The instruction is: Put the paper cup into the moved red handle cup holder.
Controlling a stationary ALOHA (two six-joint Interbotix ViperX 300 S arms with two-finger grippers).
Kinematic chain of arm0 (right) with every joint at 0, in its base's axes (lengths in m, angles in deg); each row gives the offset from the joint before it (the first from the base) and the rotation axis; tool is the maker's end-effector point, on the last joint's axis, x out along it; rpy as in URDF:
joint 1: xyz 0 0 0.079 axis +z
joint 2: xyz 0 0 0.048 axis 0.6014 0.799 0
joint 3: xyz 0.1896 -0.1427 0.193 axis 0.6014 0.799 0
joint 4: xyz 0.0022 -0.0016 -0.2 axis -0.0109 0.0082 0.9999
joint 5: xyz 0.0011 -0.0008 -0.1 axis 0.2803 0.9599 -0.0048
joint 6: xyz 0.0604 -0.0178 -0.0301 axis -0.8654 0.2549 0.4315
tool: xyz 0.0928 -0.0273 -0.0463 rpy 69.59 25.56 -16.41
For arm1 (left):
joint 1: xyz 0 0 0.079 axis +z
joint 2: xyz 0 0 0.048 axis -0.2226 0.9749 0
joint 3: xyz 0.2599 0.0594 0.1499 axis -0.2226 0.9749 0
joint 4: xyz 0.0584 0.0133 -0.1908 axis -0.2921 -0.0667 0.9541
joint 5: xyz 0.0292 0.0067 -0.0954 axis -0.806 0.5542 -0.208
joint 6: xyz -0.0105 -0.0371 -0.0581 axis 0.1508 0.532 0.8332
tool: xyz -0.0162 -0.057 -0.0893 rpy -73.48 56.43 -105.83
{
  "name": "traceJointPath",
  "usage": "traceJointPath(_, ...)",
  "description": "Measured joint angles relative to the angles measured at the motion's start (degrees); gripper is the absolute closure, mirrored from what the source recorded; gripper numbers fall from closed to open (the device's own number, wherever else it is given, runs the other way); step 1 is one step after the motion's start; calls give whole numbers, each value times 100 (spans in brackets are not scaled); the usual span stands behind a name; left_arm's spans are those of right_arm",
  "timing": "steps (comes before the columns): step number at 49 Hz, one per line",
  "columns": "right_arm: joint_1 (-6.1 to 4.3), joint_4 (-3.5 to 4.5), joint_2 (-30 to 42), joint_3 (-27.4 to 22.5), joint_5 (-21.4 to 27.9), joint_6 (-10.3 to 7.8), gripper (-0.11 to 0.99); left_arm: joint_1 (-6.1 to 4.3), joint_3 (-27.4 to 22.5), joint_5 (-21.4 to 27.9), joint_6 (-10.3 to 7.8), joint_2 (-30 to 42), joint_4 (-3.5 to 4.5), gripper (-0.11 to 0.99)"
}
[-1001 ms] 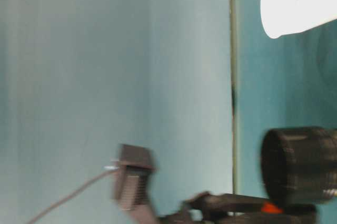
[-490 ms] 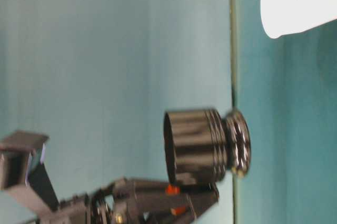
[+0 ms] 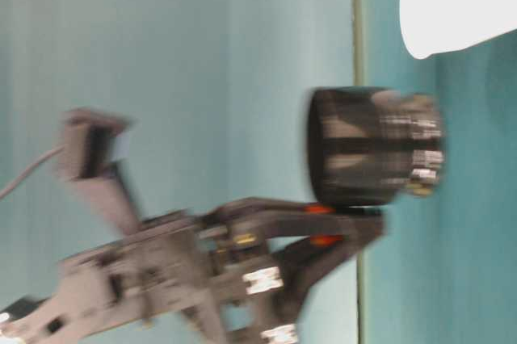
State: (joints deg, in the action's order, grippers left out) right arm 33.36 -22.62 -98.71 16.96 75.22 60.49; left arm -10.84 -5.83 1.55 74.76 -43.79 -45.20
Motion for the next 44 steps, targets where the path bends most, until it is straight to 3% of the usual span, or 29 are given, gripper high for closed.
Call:
traceJointPath(25, -18, 0, 0, 9, -9, -9, 98, 0, 545, -1055, -9, 343, 0, 61)
traceJointPath(44, -114, 0, 0, 9, 0, -9, 98, -35, 598, -1143, -9, 431, 0, 61)
